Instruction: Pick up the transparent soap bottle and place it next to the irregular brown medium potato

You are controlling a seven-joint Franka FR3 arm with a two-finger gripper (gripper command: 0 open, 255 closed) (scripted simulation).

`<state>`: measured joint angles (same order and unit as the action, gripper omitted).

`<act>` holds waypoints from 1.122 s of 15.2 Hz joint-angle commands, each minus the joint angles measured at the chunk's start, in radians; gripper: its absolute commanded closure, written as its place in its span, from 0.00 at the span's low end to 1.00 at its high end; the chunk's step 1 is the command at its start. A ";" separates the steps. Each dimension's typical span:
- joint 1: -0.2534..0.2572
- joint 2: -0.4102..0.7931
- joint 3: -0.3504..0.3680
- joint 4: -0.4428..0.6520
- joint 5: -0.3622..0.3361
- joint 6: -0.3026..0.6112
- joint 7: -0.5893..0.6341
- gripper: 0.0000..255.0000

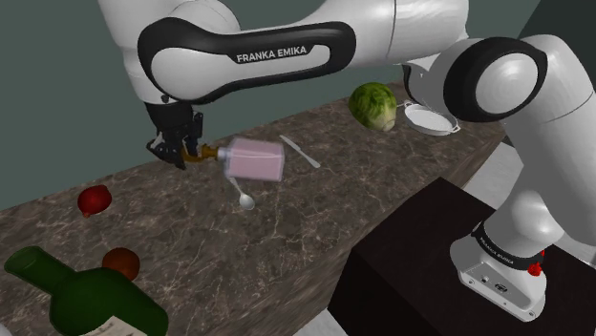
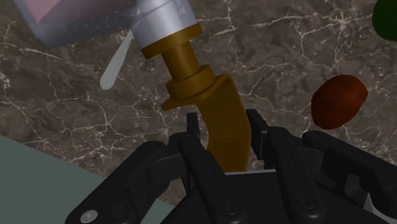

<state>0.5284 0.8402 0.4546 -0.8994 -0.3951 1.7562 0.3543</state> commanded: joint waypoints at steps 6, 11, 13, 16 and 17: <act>0.108 0.083 -0.010 0.159 -0.018 -0.072 0.045 1.00; 0.113 0.088 -0.010 0.105 -0.023 -0.018 0.073 1.00; 0.103 0.083 -0.009 0.067 -0.024 0.013 0.079 1.00; 0.093 0.081 -0.009 0.019 -0.027 0.054 0.088 1.00; 0.090 0.081 -0.009 0.006 -0.028 0.067 0.091 1.00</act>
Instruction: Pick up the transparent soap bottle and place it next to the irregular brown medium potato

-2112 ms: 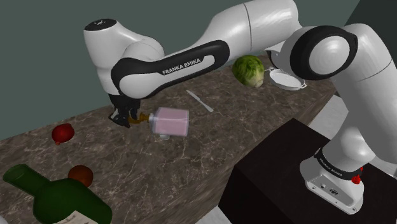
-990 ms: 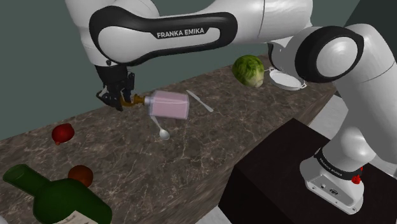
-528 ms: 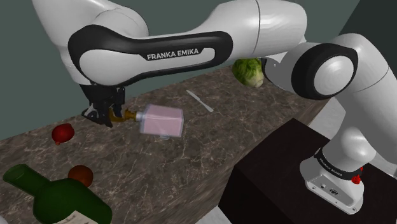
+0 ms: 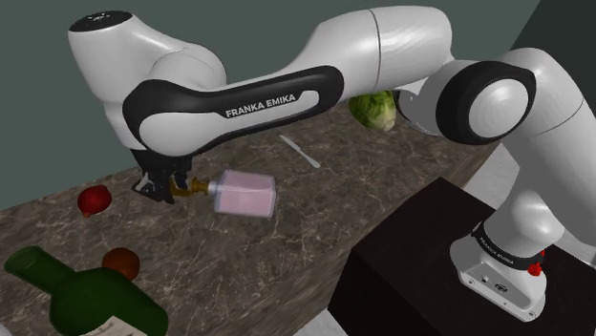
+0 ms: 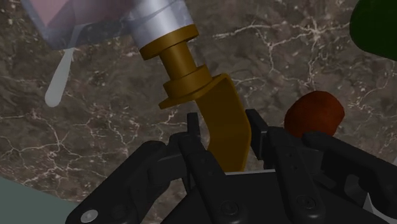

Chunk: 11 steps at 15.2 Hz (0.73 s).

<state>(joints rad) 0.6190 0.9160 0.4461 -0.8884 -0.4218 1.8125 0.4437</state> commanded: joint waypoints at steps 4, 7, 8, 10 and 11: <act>-0.010 0.011 -0.003 -0.052 -0.007 0.060 0.011 1.00; -0.014 0.018 -0.006 -0.080 -0.011 0.093 0.018 1.00; -0.016 0.022 -0.007 -0.088 -0.013 0.104 0.020 1.00; -0.017 0.029 -0.009 -0.102 -0.016 0.125 0.024 1.00; -0.018 0.033 -0.010 -0.109 -0.018 0.135 0.026 1.00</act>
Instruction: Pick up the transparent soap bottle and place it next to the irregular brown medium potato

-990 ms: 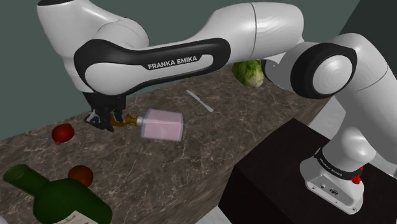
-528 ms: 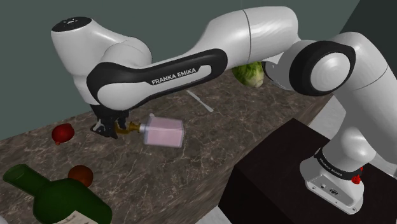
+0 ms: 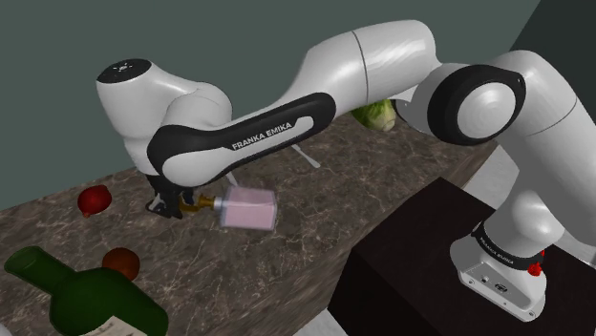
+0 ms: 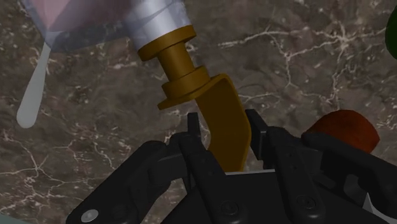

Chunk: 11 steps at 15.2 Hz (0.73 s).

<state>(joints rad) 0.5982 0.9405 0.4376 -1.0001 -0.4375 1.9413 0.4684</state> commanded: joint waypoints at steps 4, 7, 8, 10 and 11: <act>0.001 0.027 -0.007 -0.018 -0.009 0.045 0.009 1.00; 0.001 0.046 -0.012 -0.030 -0.015 0.074 0.014 1.00; 0.001 0.046 -0.012 -0.030 -0.015 0.074 0.014 1.00; 0.001 0.046 -0.012 -0.030 -0.015 0.074 0.014 1.00; 0.001 0.046 -0.012 -0.030 -0.015 0.074 0.014 1.00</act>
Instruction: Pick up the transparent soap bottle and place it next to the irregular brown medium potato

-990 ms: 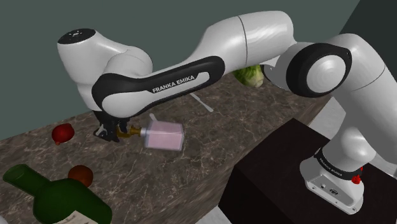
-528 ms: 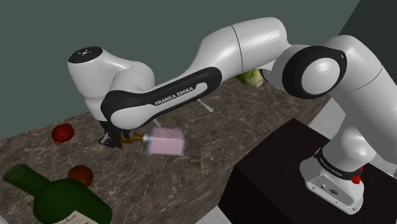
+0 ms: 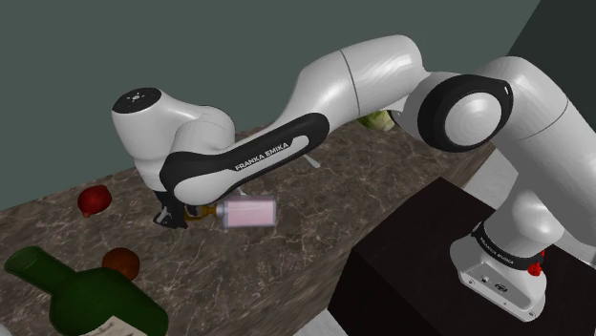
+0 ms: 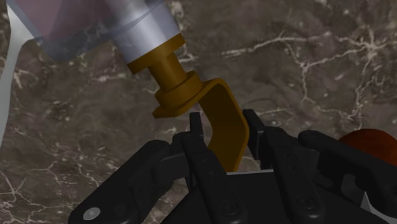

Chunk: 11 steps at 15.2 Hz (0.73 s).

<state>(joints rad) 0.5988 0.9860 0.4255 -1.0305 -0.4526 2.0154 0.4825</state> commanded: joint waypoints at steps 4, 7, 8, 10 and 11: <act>0.000 0.000 0.000 0.000 0.000 0.000 0.000 1.00; 0.000 0.001 0.000 0.001 0.000 0.000 0.000 0.00; 0.000 0.001 0.000 0.001 0.000 0.000 0.000 0.00; 0.000 0.001 0.000 0.001 0.000 0.000 0.000 0.00; -0.002 -0.019 0.004 -0.001 0.004 -0.018 -0.002 0.00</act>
<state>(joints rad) 0.6012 0.9821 0.4270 -1.0222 -0.4506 2.0036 0.4816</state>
